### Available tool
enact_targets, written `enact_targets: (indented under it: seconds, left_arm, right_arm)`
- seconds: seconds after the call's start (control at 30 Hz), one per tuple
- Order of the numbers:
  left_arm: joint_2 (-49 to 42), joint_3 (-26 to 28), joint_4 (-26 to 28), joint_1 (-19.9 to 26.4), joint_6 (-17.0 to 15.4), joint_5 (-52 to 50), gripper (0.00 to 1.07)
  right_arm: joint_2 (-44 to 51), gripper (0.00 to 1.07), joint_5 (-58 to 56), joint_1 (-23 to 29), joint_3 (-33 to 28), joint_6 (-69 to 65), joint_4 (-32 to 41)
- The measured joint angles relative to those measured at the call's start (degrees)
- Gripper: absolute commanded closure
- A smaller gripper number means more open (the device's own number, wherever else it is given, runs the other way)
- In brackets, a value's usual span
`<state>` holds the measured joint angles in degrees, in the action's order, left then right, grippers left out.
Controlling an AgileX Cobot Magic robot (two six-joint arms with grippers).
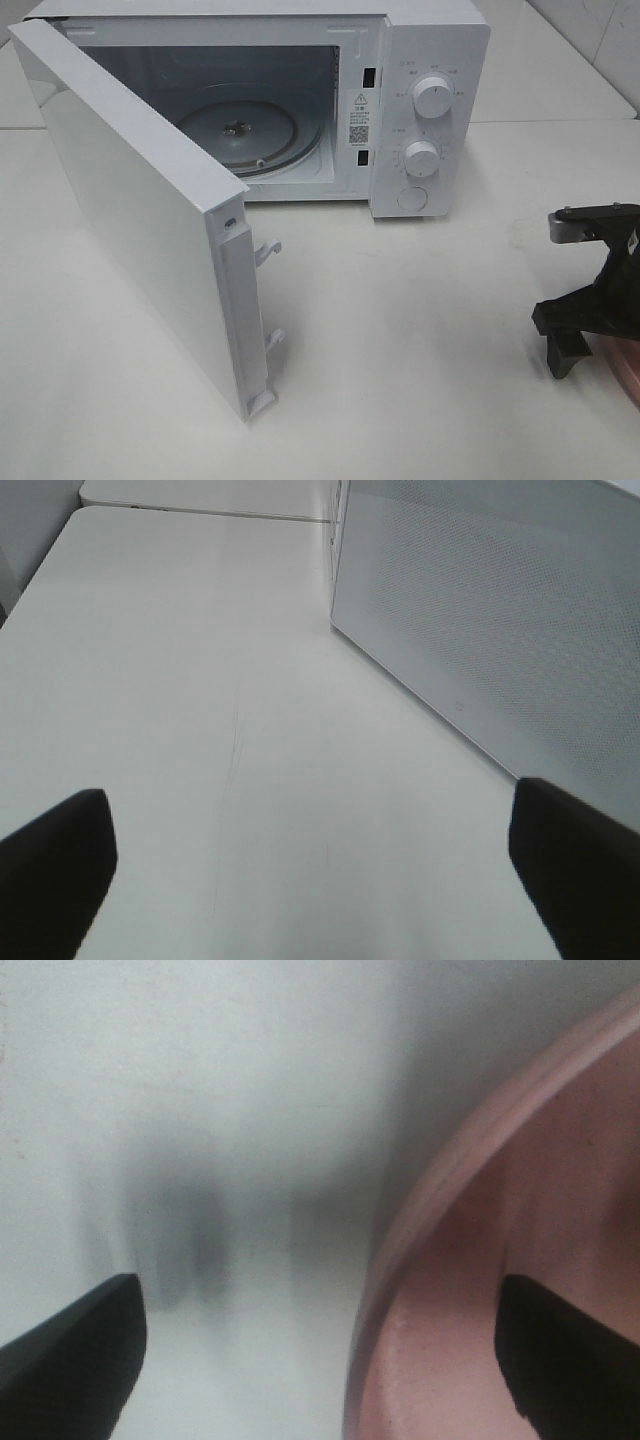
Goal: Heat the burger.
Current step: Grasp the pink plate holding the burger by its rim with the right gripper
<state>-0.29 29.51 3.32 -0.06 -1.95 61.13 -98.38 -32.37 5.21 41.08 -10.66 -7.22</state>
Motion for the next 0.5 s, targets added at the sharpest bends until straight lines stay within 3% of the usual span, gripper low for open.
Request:
enact_targets:
  seconds: [0.37,0.5]
  left_arm:
    - [0.0,0.0,0.0,0.0,0.0,0.0,0.06]
    - [0.0,0.0,0.0,0.0,0.0,0.0,0.06]
  right_arm:
    - [-2.18,0.29,1.43,0.0,0.06,-0.17,-0.34]
    - [-2.29,0.43,1.38,0.0,0.06,-1.49,-1.66]
